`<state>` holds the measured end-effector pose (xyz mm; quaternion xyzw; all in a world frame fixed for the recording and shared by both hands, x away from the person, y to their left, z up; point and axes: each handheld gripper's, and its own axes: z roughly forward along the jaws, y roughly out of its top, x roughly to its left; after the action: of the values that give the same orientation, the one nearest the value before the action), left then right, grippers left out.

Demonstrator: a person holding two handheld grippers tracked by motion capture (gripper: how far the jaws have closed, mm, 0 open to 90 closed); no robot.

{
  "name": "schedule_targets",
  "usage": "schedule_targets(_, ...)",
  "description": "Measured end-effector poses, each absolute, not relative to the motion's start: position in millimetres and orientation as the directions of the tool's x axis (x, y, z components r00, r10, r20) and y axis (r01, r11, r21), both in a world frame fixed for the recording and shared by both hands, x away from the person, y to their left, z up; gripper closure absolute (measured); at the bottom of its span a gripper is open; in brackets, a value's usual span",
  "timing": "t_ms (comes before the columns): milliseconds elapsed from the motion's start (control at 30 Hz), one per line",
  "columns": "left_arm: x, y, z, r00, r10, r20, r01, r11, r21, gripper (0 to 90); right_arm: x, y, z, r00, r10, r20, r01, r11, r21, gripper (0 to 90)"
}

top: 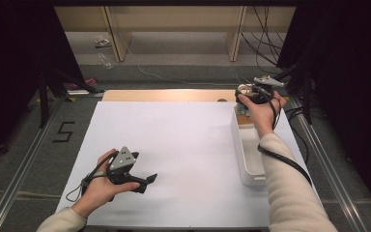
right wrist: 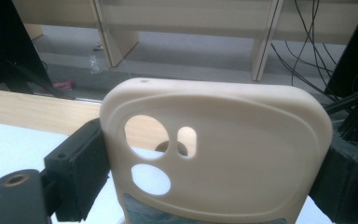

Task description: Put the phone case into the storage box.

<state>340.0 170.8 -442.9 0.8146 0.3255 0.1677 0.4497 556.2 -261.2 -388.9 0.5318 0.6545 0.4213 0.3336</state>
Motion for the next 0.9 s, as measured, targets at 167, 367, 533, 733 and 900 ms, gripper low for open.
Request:
schedule_targets(167, 340.1, 170.9, -442.9, 0.732, 0.681, -0.02, 0.38, -0.384, 0.842, 1.8, 556.0, -261.0, -390.1, -0.211, 0.977, 0.013, 0.416, 0.078, 0.906, 12.3)
schedule_targets(367, 340.0, 170.7, -443.0, 0.732, 0.681, -0.02, 0.38, -0.384, 0.842, 1.8, 555.6, -261.2, -391.9, -0.212, 0.977, 0.011, 0.42, 0.081, 0.904, 12.3)
schedule_targets(533, 340.0, 170.8, -442.8, 0.732, 0.681, -0.019, 0.38, -0.385, 0.841, 1.8, 555.1, -260.6, -394.2, -0.215, 0.977, 0.007, 0.423, 0.087, 0.902, 12.3)
schedule_targets(733, 340.0, 170.7, -442.9, 0.732, 0.681, -0.019, 0.379, -0.384, 0.842, 1.8, 554.6, -260.6, -396.4, -0.216, 0.976, 0.008, 0.428, 0.087, 0.9, 12.3)
schedule_targets(900, 339.9, 170.6, -442.8, 0.732, 0.681, -0.02, 0.379, -0.384, 0.842, 1.8, 554.3, -259.8, -397.6, -0.215, 0.977, 0.008, 0.431, 0.088, 0.898, 12.3)
